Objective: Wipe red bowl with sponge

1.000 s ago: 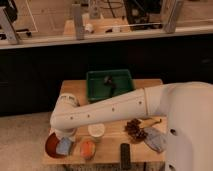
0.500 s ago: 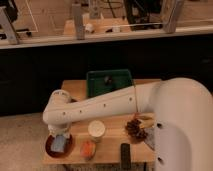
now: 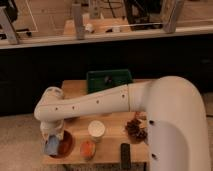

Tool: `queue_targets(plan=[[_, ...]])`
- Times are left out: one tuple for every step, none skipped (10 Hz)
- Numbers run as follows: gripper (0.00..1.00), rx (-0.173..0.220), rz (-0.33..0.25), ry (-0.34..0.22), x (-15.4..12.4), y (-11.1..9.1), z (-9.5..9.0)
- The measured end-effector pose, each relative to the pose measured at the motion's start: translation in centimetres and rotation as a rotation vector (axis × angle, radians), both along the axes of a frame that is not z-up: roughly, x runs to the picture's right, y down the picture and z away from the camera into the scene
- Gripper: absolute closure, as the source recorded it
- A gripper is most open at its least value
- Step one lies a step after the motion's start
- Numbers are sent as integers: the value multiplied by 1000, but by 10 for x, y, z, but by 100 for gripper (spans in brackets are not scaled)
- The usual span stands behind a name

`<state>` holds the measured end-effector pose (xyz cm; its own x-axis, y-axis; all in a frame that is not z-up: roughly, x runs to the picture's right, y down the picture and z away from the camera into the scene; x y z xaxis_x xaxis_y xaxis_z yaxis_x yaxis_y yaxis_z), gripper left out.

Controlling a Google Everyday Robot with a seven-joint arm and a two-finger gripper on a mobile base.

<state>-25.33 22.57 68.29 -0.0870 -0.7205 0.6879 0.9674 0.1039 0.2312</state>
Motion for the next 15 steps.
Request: queue_targets(plan=[[100,-18,-16,-3,0,5,-5],[100,-37,-32,-4,-1,13,-9],[100,-51,-42,-2,-1,19,-9],[100,-63,-47,4,-1,24,-6],[100,-73,-44,16,-2,30,-1],[100,-74,-38,27,-3,33,3],[100,-74,-29,39,-2,34,6],[100,-71,-16,55,2,33,11],[100,-71,3,75,12,30,15],[100,-73,21,94,24,26,18],[100,-74,37,108,34,21,19],[100,-74,43,117,46,16,20],[100,-74,40,116,52,11,22],[100,-72,36,111,53,7,25],[100,-69,29,103,52,5,28]])
